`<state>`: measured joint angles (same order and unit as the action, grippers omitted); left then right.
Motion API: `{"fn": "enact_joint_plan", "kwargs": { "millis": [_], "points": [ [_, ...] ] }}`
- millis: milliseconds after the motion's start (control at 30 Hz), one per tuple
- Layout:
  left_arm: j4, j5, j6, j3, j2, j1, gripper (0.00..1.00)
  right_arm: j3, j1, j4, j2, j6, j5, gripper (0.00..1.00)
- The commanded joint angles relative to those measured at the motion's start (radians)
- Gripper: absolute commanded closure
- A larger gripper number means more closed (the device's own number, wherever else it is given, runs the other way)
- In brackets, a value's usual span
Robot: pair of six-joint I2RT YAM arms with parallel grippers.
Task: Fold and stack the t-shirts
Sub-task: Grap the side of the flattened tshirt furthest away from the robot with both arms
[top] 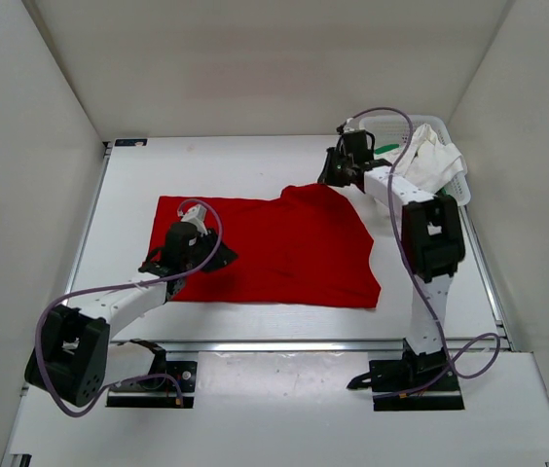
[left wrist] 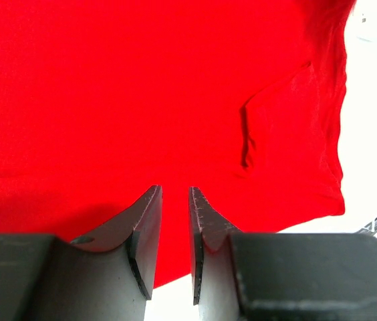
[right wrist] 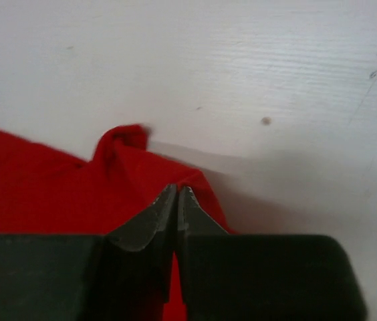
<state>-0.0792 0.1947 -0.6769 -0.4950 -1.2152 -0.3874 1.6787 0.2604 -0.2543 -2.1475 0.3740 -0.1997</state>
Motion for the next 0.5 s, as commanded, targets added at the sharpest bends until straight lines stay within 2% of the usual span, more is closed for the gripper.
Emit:
{"fn": "enact_joint_plan", "kwargs": {
  "millis": [0,67,200,333,467],
  "points": [
    [-0.016,0.005,-0.003,-0.002,0.045,0.004,0.67,-0.164,0.046,0.206,0.210,-0.020,0.035,0.96],
    [-0.014,0.000,-0.004,0.003,0.051,0.007,0.66,-0.345,0.051,0.294,0.285,0.014,0.034,0.92],
    [-0.008,-0.008,-0.006,0.001,0.063,0.012,0.66,-0.540,0.051,0.366,0.340,0.052,0.019,0.75],
    [-0.008,0.000,-0.006,-0.005,0.068,0.030,0.66,-0.530,0.025,0.311,0.340,0.037,-0.006,0.73],
    [-0.008,0.000,-0.006,-0.016,0.080,0.039,0.66,-0.521,-0.010,0.355,0.368,0.048,-0.009,0.71]
  ]
}}
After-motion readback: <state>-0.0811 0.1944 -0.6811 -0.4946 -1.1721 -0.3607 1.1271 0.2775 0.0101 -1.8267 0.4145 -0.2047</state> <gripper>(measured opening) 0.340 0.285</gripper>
